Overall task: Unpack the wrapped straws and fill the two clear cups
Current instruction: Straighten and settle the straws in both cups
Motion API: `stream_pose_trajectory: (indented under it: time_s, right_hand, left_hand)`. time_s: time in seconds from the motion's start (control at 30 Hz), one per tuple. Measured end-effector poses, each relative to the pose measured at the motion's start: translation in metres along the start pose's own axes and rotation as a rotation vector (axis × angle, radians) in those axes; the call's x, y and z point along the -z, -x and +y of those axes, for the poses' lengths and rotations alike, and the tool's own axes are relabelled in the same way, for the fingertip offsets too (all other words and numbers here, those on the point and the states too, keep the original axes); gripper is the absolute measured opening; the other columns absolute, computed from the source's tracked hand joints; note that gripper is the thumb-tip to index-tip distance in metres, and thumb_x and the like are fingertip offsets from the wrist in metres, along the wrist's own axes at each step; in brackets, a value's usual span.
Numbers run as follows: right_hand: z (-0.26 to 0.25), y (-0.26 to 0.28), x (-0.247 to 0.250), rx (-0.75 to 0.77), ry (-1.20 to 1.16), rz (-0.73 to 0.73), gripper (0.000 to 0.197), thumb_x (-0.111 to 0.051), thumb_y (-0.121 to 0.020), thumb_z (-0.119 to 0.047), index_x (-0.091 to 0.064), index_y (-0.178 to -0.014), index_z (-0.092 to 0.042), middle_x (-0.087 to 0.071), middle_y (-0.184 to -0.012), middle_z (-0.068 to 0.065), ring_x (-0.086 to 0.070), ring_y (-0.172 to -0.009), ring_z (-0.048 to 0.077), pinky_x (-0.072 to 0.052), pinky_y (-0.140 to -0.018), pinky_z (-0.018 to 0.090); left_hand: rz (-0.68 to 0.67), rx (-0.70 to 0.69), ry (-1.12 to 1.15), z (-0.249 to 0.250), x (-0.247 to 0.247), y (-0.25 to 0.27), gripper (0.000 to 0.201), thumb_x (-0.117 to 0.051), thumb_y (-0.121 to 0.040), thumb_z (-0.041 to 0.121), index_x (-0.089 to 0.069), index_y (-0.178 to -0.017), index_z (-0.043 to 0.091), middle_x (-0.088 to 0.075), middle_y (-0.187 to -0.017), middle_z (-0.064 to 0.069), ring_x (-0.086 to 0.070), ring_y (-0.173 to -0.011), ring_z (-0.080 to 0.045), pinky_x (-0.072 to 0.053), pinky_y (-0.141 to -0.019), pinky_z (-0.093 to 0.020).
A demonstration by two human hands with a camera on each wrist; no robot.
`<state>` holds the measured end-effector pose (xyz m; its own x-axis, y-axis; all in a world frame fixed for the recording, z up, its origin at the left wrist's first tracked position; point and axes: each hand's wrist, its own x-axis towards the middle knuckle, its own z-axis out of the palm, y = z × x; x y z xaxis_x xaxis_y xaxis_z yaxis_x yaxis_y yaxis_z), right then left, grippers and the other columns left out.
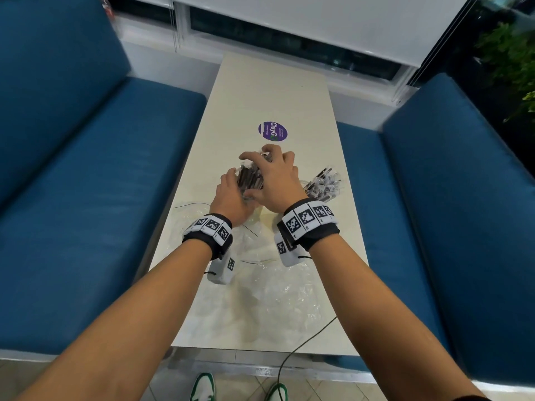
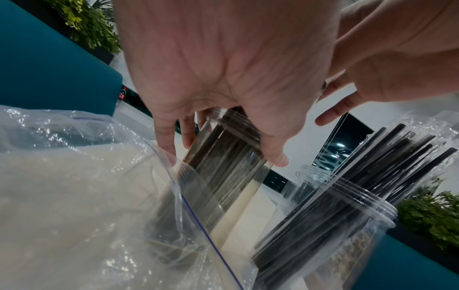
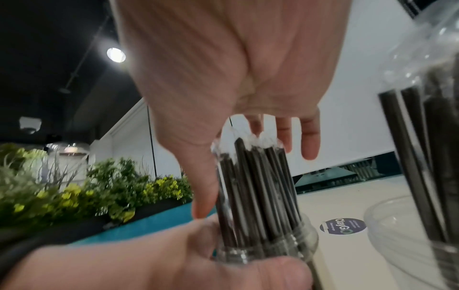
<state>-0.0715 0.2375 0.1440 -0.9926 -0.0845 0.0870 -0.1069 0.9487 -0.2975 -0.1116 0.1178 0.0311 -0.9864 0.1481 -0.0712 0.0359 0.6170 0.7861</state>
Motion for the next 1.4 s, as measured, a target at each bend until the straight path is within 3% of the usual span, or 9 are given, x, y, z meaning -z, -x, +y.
stream_pose_trajectory:
  time_s: [0.1,0.23,0.4,0.63,0.87,0.97,1.1,1.27,1.4]
  right_hand:
    - [0.001,-0.002,0.012,0.000,0.004,0.082,0.075,-0.079,-0.077,-0.057,-0.047,-0.144,-0.048,-0.036,-0.155,0.005,-0.035,-0.134,0.036,-0.037,-0.108,0.052]
    - [-0.004,-0.016,0.023,-0.087,-0.123,0.126,0.063,-0.069,-0.083,-0.065,-0.052,-0.139,-0.042,-0.044,-0.150,0.004,-0.038,-0.138,0.032,-0.037,-0.108,0.053]
    - [-0.010,-0.025,0.010,-0.116,-0.101,0.008,0.046,-0.070,-0.087,-0.039,-0.059,-0.131,-0.031,-0.057,-0.134,0.003,-0.049,-0.127,0.030,-0.042,-0.109,0.056]
    - [0.011,-0.018,0.028,-0.114,-0.295,-0.050,0.100,-0.086,-0.073,-0.057,-0.036,-0.155,-0.028,-0.043,-0.159,0.002,-0.039,-0.144,0.031,-0.037,-0.117,0.055]
    - [0.021,-0.011,0.034,-0.019,-0.280,0.115,0.041,-0.071,-0.093,-0.022,-0.065,-0.133,-0.016,-0.059,-0.136,0.006,-0.052,-0.131,0.026,-0.041,-0.113,0.038]
    - [0.016,-0.007,0.021,0.047,-0.237,0.136,0.037,-0.076,-0.091,-0.035,-0.072,-0.122,-0.015,-0.062,-0.125,0.007,-0.052,-0.123,0.026,-0.043,-0.107,0.037]
    - [0.016,-0.003,0.010,0.114,-0.113,0.119,0.030,-0.078,-0.088,-0.030,-0.073,-0.115,-0.017,-0.063,-0.118,0.005,-0.053,-0.116,0.028,-0.047,-0.103,0.048]
    - [0.018,0.001,0.013,0.116,-0.225,0.319,0.021,-0.076,-0.091,-0.028,-0.072,-0.106,-0.014,-0.062,-0.112,0.005,-0.053,-0.111,0.024,-0.043,-0.096,0.035]
    - [0.018,0.005,0.007,0.129,-0.147,0.248,0.013,-0.070,-0.096,-0.020,-0.075,-0.093,-0.008,-0.066,-0.097,0.009,-0.057,-0.097,0.031,-0.050,-0.091,0.049]
  left_hand:
    - [-0.008,0.008,0.008,0.001,0.000,0.000,0.101,-0.084,-0.082,0.041,-0.026,-0.158,0.011,-0.039,-0.152,-0.013,-0.045,-0.139,-0.035,-0.048,-0.110,-0.056]
    - [-0.005,0.048,0.008,0.003,-0.002,0.000,0.112,-0.086,-0.078,0.054,-0.021,-0.161,0.014,-0.036,-0.159,-0.009,-0.041,-0.145,-0.031,-0.043,-0.117,-0.053]
    - [-0.003,0.050,0.012,0.004,-0.002,-0.001,0.114,-0.087,-0.077,0.053,-0.021,-0.161,0.013,-0.037,-0.157,-0.011,-0.044,-0.144,-0.032,-0.046,-0.114,-0.052]
    - [0.002,0.017,0.021,0.001,-0.001,0.002,0.113,-0.086,-0.080,0.052,-0.020,-0.162,0.010,-0.036,-0.159,-0.012,-0.041,-0.145,-0.033,-0.043,-0.116,-0.053]
    - [0.009,0.022,0.012,0.001,-0.002,0.002,0.114,-0.086,-0.078,0.055,-0.022,-0.161,0.011,-0.037,-0.156,-0.012,-0.042,-0.143,-0.034,-0.044,-0.114,-0.055]
    - [0.006,0.020,0.001,0.000,-0.003,0.001,0.113,-0.086,-0.077,0.056,-0.023,-0.160,0.012,-0.037,-0.156,-0.012,-0.043,-0.143,-0.034,-0.045,-0.113,-0.055]
    - [0.003,0.020,0.007,0.001,-0.002,0.001,0.111,-0.087,-0.076,0.051,-0.024,-0.159,0.012,-0.039,-0.152,-0.013,-0.045,-0.139,-0.035,-0.047,-0.111,-0.056]
    - [0.001,0.017,0.005,0.001,-0.001,0.002,0.111,-0.087,-0.076,0.055,-0.026,-0.158,0.011,-0.040,-0.152,-0.013,-0.045,-0.140,-0.036,-0.046,-0.112,-0.055]
    - [-0.004,0.004,-0.016,0.003,0.001,0.004,0.111,-0.088,-0.077,0.051,-0.024,-0.159,0.009,-0.040,-0.153,-0.014,-0.046,-0.140,-0.036,-0.046,-0.111,-0.055]
